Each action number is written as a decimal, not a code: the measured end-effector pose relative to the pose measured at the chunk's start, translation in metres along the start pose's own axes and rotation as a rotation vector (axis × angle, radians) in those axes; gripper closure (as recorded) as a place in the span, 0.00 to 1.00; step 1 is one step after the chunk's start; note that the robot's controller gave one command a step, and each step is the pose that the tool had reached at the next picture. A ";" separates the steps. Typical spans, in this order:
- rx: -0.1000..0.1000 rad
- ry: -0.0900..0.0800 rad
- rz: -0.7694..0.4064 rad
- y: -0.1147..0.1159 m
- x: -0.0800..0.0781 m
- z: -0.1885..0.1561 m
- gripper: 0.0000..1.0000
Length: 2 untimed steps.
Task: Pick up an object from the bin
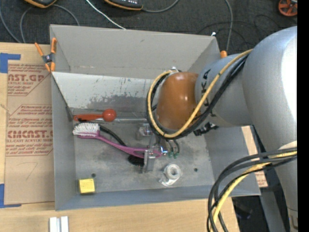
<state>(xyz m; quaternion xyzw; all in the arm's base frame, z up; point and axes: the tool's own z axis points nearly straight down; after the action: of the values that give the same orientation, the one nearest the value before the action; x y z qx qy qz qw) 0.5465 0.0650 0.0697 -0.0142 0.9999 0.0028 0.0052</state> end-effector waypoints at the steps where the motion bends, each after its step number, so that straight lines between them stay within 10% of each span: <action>1: 0.005 0.021 0.179 0.009 0.010 0.000 1.00; 2: 0.005 0.021 0.179 0.009 0.010 0.000 1.00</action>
Offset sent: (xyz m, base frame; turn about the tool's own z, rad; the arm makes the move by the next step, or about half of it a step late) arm 0.0000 0.0000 0.0000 0.0000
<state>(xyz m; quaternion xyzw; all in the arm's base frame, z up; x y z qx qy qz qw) 0.5362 0.0742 0.0695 0.0750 0.9972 0.0005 -0.0053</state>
